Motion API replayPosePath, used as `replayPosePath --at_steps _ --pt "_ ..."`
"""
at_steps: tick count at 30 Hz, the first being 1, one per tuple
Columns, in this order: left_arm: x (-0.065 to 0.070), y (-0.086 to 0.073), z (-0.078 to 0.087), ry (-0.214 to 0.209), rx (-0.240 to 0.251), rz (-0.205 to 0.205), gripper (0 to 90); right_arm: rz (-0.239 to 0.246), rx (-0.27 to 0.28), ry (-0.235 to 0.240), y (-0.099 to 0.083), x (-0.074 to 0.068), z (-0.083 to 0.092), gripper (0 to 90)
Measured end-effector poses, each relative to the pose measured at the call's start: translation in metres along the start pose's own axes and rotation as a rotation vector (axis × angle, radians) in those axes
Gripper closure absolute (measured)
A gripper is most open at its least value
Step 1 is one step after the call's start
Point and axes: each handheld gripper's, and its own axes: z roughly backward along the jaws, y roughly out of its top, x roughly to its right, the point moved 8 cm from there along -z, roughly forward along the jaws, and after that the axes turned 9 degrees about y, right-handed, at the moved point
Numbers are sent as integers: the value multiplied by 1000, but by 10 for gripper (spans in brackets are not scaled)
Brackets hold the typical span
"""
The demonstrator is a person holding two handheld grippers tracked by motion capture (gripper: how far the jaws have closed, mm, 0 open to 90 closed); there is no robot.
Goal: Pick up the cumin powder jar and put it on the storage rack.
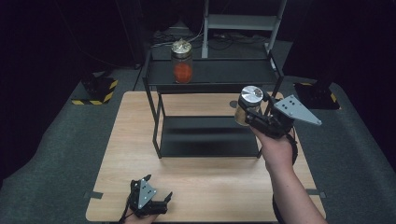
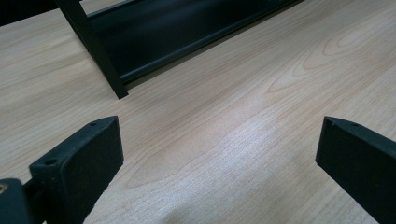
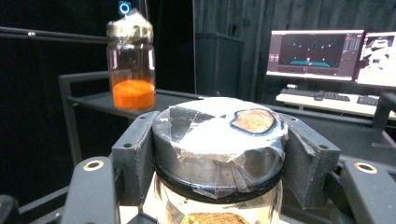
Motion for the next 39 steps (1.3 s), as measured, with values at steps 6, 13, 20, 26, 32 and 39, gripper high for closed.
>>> replayPosePath --at_steps 6,13,20,26,32,39 --pt "0 0 0 -1 1 -1 11 10 20 -5 14 1 -4 346" --pt "0 0 0 -3 3 2 11 36 44 -13 33 0 -15 346" --pt "-1 -1 0 -5 6 6 11 30 66 -22 48 -1 -28 346" --pt "-1 -1 1 -7 7 6 11 16 75 -38 56 1 -40 345" --pt "-2 -1 1 -10 10 11 11 15 76 -56 62 3 -50 345" --pt "-2 -2 2 -8 18 8 11 10 67 -86 68 9 -67 345"
